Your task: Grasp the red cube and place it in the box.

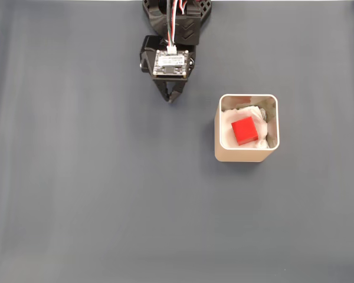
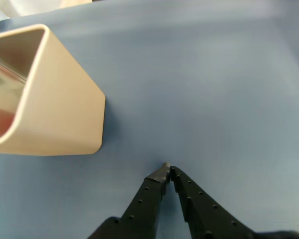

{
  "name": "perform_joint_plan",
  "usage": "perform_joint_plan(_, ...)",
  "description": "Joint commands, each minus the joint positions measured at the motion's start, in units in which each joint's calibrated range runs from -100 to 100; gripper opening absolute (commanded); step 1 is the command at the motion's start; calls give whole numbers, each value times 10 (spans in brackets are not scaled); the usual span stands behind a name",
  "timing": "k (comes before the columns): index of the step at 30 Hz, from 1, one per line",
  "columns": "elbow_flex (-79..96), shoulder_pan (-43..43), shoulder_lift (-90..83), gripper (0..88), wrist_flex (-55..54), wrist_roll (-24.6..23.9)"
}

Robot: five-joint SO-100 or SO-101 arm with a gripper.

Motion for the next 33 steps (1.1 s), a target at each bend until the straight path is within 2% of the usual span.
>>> perform_joint_plan(1,21,1,-25,2,15,0)
perform_joint_plan(21,21,-9,-54,2,198,-8)
perform_joint_plan(33,21,7,-54,2,263,19)
